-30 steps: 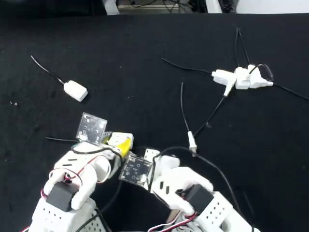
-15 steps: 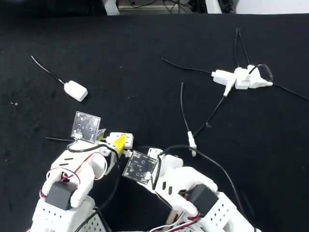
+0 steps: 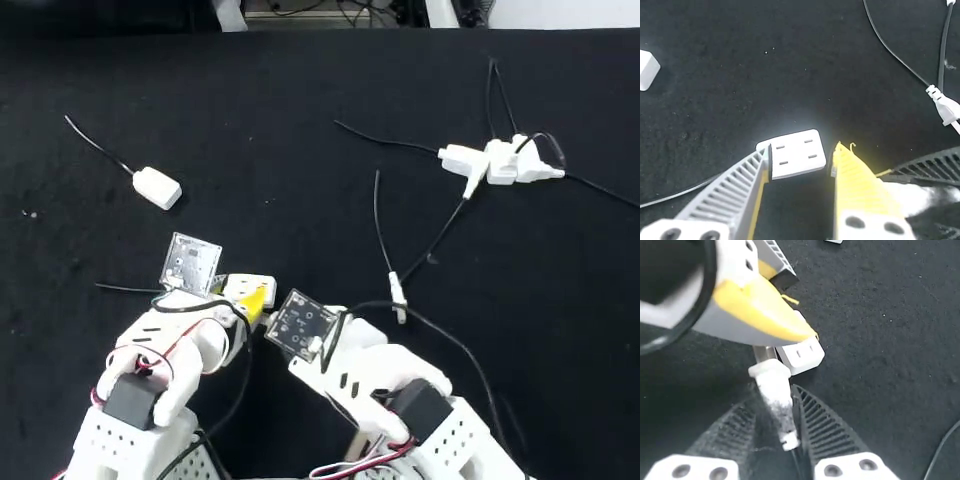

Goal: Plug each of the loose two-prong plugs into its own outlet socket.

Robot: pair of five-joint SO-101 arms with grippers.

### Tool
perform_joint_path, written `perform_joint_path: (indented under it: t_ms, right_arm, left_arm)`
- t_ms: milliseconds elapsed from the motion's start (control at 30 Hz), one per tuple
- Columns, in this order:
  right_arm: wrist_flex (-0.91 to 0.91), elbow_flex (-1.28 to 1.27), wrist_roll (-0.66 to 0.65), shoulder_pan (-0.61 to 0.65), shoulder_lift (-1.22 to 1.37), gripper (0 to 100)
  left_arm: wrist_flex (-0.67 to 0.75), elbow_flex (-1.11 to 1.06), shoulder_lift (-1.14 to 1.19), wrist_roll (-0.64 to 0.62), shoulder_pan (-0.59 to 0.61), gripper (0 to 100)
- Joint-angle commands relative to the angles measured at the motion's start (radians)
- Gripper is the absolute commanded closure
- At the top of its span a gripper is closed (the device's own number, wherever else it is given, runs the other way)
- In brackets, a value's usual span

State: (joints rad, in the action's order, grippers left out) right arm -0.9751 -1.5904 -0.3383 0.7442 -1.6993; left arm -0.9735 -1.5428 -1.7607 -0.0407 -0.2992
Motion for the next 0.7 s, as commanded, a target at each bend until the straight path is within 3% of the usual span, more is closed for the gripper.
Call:
perform_joint_path:
  t_ms: [0,200,500,667]
  right_arm:
    - [-0.009,0.033,0.012,-0.026,-0.019,98.8]
    - [0.000,0.082,0.011,-0.026,0.085,98.8]
    - [0.138,0.334,0.009,-0.026,0.581,98.8]
    - [0.219,0.374,0.008,-0.026,0.789,98.8]
  left_arm:
    - [0.011,0.008,0.009,0.006,-0.015,79]
    - [0.009,0.008,0.009,0.006,-0.015,79]
    - [0.011,0.008,0.009,0.005,-0.010,79]
    - [0.031,0.008,0.009,0.005,0.053,79]
